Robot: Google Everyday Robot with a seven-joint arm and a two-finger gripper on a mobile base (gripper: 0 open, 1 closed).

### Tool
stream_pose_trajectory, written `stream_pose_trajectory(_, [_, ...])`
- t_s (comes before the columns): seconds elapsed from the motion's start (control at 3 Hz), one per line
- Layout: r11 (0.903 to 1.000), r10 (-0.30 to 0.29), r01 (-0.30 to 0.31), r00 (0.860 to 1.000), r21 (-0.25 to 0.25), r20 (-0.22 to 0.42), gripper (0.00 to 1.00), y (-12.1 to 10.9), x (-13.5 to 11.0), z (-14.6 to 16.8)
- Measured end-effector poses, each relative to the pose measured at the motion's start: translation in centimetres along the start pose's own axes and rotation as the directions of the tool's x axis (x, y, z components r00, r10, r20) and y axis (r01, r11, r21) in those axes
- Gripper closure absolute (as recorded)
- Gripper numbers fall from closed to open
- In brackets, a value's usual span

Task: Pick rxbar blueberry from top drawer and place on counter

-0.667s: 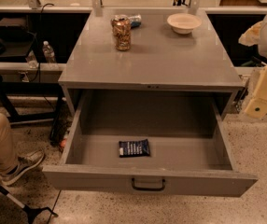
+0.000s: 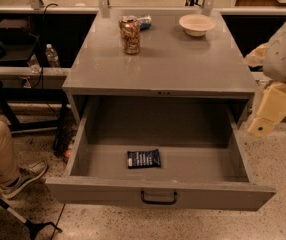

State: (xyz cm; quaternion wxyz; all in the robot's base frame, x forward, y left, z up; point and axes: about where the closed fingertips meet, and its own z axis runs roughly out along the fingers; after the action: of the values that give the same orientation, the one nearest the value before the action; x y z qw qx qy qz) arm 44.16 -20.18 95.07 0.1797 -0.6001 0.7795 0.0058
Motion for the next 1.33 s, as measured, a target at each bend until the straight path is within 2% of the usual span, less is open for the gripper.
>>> stream_pose_trajectory(0.33, [0.9909, 0.062, -0.051, 0.995, -0.124, 0.084, 0.0, 1.7, -0.2, 6.2])
stream_pose_trajectory(0.67, [0.9753, 0.124, -0.092, 0.98, -0.201, 0.157, 0.0, 2.9, -0.7, 10.7])
stream_pose_trajectory(1.0, [0.969, 0.153, -0.102, 0.964, -0.225, 0.22, 0.0, 3.3, -2.3, 14.5])
stream_pose_trajectory(1.33, [0.9676, 0.172, -0.112, 0.949, -0.226, 0.266, 0.0, 3.4, -4.2, 17.3])
